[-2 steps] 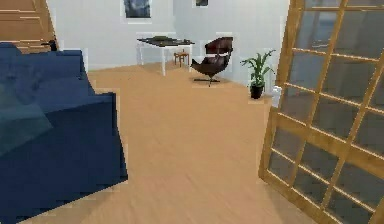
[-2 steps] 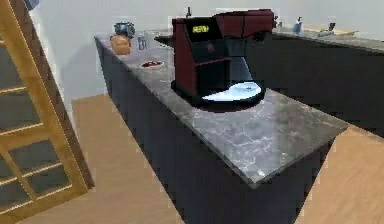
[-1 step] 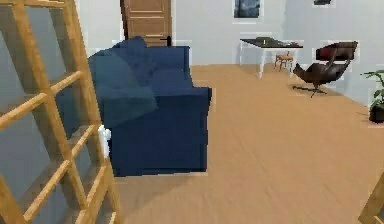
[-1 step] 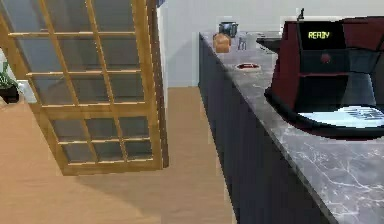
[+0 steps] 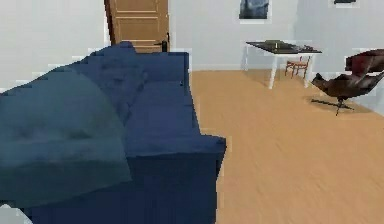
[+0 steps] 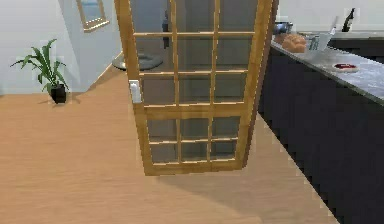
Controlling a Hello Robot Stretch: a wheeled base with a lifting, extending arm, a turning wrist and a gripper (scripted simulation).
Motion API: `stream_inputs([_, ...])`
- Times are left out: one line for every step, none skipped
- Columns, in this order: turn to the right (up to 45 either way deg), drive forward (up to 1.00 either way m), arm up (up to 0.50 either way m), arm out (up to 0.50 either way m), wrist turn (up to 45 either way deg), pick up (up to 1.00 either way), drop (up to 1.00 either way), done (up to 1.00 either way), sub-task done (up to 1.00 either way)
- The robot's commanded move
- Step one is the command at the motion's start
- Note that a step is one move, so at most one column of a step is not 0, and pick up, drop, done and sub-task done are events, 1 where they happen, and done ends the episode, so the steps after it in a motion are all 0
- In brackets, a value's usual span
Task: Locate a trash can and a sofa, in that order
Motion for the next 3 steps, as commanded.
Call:
stream_inputs([-15.0,0.00,0.00,0.00,0.0,0.00,0.00,0.00,0.00])
stream_inputs([0.0,0.15,0.00,0.00,0.0,0.00,0.00,0.00,0.00])
stream_inputs([0.0,0.00,0.00,0.00,0.0,0.00,0.00,1.00,0.00])
